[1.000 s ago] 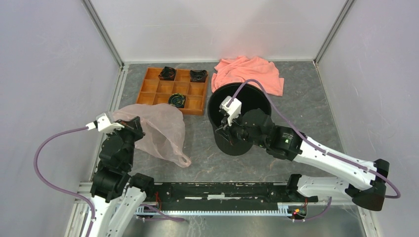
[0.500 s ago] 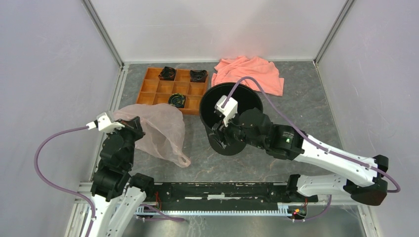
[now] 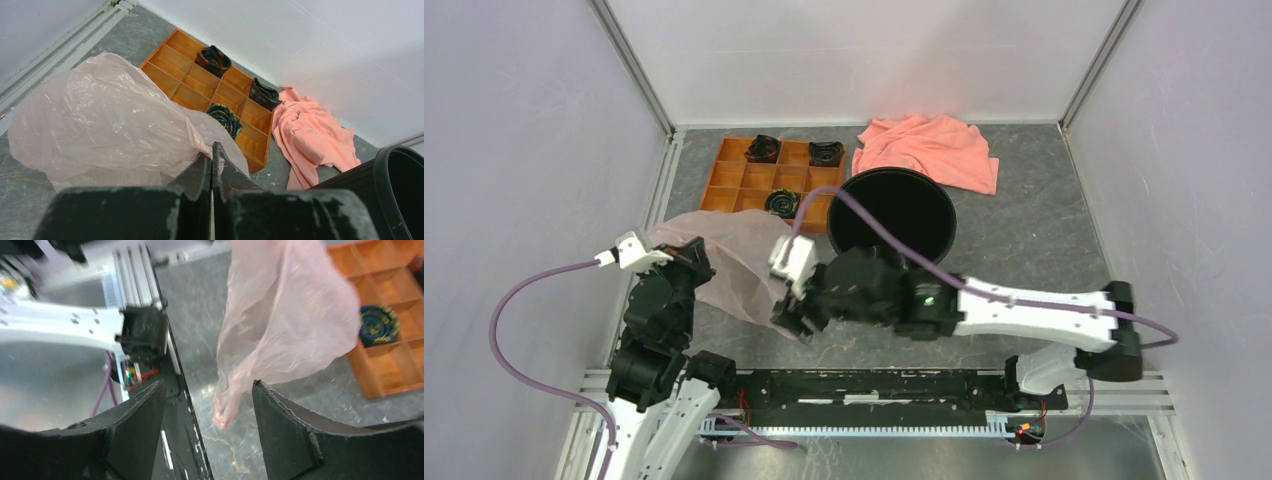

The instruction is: Put the trash bags into the trash bin

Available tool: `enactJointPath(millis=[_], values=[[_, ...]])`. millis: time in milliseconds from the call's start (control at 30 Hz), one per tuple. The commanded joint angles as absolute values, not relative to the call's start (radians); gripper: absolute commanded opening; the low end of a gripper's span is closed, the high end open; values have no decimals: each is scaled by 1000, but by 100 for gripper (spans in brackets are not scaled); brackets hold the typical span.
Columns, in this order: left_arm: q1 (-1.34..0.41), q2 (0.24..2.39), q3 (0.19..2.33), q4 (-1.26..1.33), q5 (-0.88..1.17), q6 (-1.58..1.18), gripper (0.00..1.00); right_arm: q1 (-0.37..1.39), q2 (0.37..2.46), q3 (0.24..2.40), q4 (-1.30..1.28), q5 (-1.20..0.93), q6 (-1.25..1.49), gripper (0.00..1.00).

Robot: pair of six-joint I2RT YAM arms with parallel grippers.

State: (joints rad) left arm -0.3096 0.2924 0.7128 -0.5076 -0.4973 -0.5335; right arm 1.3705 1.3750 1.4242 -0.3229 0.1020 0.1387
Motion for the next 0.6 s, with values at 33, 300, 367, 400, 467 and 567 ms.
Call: enactJointPath(millis=[33,300,367,400,467,567], values=[[-307,281,718,-496,-534,-523,2,1484,1535,1442,-409,384,128,72],[-307,291,718,-492,-528,-523,2,1515,1643,1289,-323,629,146,79],[-307,291,717,-492,-526,-522,2,1515,1665,1290,-306,693,142,79],[-306,291,718,-492,-526,-522,2,1515,1670,1271,-273,701,135,79],[-306,291,717,-492,-527,-522,2,1513,1670,1219,-166,687,124,74],[-307,286,720,-498,-531,-524,2,1506,1658,1175,-37,637,134,28]])
